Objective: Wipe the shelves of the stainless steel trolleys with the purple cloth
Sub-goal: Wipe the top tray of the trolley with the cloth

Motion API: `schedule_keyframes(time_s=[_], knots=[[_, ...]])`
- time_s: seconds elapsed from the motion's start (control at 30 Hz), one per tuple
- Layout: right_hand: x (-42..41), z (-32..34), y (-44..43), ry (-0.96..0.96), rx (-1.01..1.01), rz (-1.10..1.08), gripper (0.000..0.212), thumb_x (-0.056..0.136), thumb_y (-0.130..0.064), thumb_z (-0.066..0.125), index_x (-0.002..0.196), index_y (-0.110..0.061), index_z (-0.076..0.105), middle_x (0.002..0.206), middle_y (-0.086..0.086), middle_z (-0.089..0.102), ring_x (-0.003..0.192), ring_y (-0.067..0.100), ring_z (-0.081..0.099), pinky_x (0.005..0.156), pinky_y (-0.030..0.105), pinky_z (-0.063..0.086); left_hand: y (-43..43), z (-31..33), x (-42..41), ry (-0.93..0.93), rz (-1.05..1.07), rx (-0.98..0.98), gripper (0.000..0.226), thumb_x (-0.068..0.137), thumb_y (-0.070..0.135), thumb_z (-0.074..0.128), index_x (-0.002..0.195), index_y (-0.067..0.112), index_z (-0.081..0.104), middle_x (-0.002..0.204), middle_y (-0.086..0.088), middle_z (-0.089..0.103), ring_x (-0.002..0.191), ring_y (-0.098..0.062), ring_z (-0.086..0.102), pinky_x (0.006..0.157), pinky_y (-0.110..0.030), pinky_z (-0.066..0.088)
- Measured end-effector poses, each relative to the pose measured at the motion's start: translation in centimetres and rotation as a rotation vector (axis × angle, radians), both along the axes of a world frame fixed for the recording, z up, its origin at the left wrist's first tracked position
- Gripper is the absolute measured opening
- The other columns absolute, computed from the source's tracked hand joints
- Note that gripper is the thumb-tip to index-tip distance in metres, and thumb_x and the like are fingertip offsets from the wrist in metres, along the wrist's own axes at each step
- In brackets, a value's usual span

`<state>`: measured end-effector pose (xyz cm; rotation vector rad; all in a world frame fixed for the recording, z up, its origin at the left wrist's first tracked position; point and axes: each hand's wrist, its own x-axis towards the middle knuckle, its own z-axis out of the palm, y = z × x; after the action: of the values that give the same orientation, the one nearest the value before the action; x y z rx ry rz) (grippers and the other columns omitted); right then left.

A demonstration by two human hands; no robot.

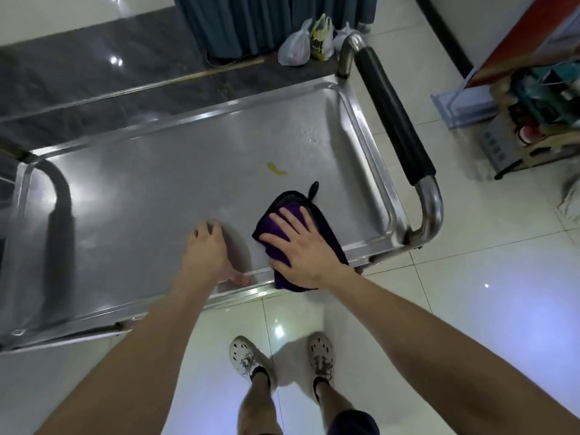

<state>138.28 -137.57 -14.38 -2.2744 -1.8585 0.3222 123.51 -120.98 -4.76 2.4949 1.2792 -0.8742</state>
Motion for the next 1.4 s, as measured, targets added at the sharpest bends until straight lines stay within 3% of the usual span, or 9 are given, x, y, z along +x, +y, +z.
schedule_keyframes(time_s=[0.13,0.33,0.47,0.67,0.83,0.97,1.1,1.23,1.4], knots=[[7.2,-0.5,1.1,0.006,0.048,0.151,0.057,0.101,-0.052,0.053,0.156,-0.038,0.052,0.175,0.001,0.033,0.165,0.025,0.017,0.133,0.055,0.006,0.0,-0.3,0.3,-0.009,-0.03,0.01,0.169,0.042,0.082,0.094,0.169,0.004,0.011,0.168,-0.019,0.028,0.151,-0.038,0.036,0.127,-0.045,0.032],[22.2,0.3,9.0,-0.036,-0.016,-0.433,0.058,0.099,-0.055,0.045,0.155,-0.036,0.049,0.172,0.007,0.035,0.164,0.03,0.019,0.133,0.054,-0.003,0.4,-0.9,0.2,-0.045,0.006,0.001,0.171,0.039,0.077,0.098,0.17,0.01,0.01,0.171,-0.015,0.021,0.152,-0.039,0.032,0.127,-0.046,0.033],[26.2,0.5,17.1,-0.032,-0.068,-0.553,0.063,0.097,-0.059,0.036,0.155,-0.036,0.046,0.167,0.013,0.037,0.161,0.035,0.021,0.131,0.062,-0.004,0.6,-1.4,0.1,-0.081,0.05,-0.013,0.173,0.037,0.079,0.097,0.172,0.017,0.008,0.175,-0.009,0.013,0.156,-0.037,0.024,0.129,-0.049,0.031],[17.2,0.5,22.2,-0.033,-0.034,-0.224,0.064,0.096,-0.056,0.039,0.158,-0.041,0.044,0.172,0.009,0.032,0.163,0.035,0.018,0.13,0.064,-0.004,0.7,-1.0,0.6,-0.1,0.053,-0.016,0.171,0.039,0.075,0.098,0.173,0.016,0.01,0.175,-0.011,0.015,0.156,-0.037,0.024,0.13,-0.047,0.029],[6.8,0.7,13.2,0.002,0.048,0.09,0.061,0.097,-0.052,0.052,0.156,-0.035,0.054,0.173,0.008,0.035,0.163,0.034,0.022,0.131,0.062,0.003,0.3,-0.5,0.2,-0.079,0.063,-0.054,0.167,0.048,0.071,0.099,0.172,0.019,0.001,0.177,-0.008,0.006,0.161,-0.036,0.015,0.132,-0.052,0.027],[6.7,0.0,6.3,0.046,0.091,0.228,0.053,0.099,-0.047,0.055,0.149,-0.032,0.06,0.171,0.004,0.04,0.164,0.029,0.024,0.132,0.059,0.01,-0.1,-0.5,-0.6,-0.05,0.068,-0.048,0.168,0.048,0.073,0.098,0.172,0.02,-0.002,0.178,-0.006,0.001,0.162,-0.035,0.012,0.132,-0.05,0.026],[13.9,-0.2,6.1,0.033,0.099,-0.188,0.061,0.09,-0.047,0.053,0.148,-0.031,0.062,0.168,0.006,0.045,0.161,0.03,0.03,0.133,0.058,0.009,0.2,-0.7,-0.5,-0.067,0.073,-0.065,0.171,0.044,0.074,0.098,0.173,0.02,0.0,0.177,-0.008,0.002,0.162,-0.035,0.011,0.132,-0.05,0.025],[22.3,-0.2,12.9,0.024,0.009,-0.545,0.061,0.095,-0.053,0.041,0.154,-0.037,0.049,0.171,0.008,0.037,0.163,0.031,0.02,0.132,0.061,-0.002,0.8,-1.0,0.1,-0.109,0.071,-0.063,0.17,0.045,0.079,0.095,0.173,0.023,-0.003,0.179,-0.004,-0.003,0.164,-0.034,0.006,0.133,-0.051,0.024],[22.1,-0.3,26.1,0.069,-0.031,-0.475,0.06,0.099,-0.052,0.036,0.157,-0.04,0.043,0.176,0.009,0.026,0.164,0.035,0.012,0.129,0.066,-0.009,0.9,-1.3,0.6,-0.155,0.095,-0.057,0.167,0.051,0.079,0.093,0.172,0.027,-0.009,0.18,0.001,-0.012,0.166,-0.031,-0.001,0.135,-0.048,0.018]])
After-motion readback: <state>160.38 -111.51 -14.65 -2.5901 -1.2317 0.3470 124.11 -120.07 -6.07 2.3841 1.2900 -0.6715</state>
